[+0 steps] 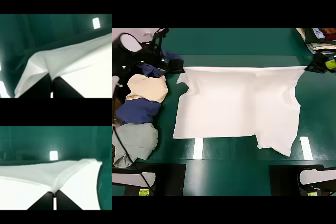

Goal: Fold the shirts.

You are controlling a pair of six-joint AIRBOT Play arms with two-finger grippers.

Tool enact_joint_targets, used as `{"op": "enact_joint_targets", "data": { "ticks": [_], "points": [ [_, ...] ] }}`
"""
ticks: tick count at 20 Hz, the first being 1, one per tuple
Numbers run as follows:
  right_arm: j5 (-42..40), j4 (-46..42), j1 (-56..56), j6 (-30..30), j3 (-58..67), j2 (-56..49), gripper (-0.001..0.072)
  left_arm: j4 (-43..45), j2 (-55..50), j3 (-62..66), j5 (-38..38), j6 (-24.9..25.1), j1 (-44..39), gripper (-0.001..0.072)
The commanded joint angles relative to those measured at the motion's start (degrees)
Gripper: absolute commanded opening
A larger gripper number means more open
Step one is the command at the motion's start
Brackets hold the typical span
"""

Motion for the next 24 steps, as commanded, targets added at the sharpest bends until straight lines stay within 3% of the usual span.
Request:
{"op": "enact_joint_targets", "data": {
  "ticks": [1, 3, 6, 10, 16, 20, 21, 22, 23, 24],
  "points": [
    [-10.88, -1.03, 2.08, 0.15, 4.20, -6.84, 0.0013, 0.04, -4.02, -0.15, 17.77, 3.43, 0.07, 0.0020],
    [-13.40, -1.57, 2.67, 0.11, 5.92, -8.39, 0.0014, 0.15, -4.44, -0.17, 20.44, 6.36, 0.07, 0.0020],
    [-11.85, -1.73, 2.86, -2.05, 4.66, -8.83, 0.0013, 3.34, -4.55, -0.17, 14.05, 11.67, 0.07, 0.0019],
    [-6.60, -6.60, 2.89, -2.08, -4.61, -7.04, 0.0012, 15.30, -4.55, -2.84, 2.25, 11.54, 0.07, 0.0018],
    [-15.34, -7.39, 2.89, -2.27, -22.32, 0.94, 0.0013, 15.17, -4.55, -12.92, 6.27, 11.54, 0.00, 0.0020],
    [-15.08, -6.95, 2.89, -2.27, -26.75, 2.43, 0.0015, 14.43, -4.55, -13.11, 4.09, 10.10, 0.00, 0.0022],
    [-14.12, -6.95, 2.89, -2.25, -26.77, 2.38, 0.0017, 14.40, -4.55, -13.11, 3.48, 8.96, 0.00, 0.0132],
    [-13.49, -6.82, 2.89, -2.25, -26.75, 2.43, 0.0070, 14.25, -4.55, -13.11, 2.95, 7.80, 0.00, 0.0428],
    [-13.22, -5.57, 2.86, -2.25, -26.75, 2.43, 0.0282, 14.23, -4.55, -13.09, 2.47, 6.01, 0.00, 0.0601],
    [-12.83, -4.33, 2.82, -2.25, -26.75, 2.45, 0.0387, 14.25, -4.55, -13.07, 1.62, 4.90, 0.02, 0.0601]
  ]
}}
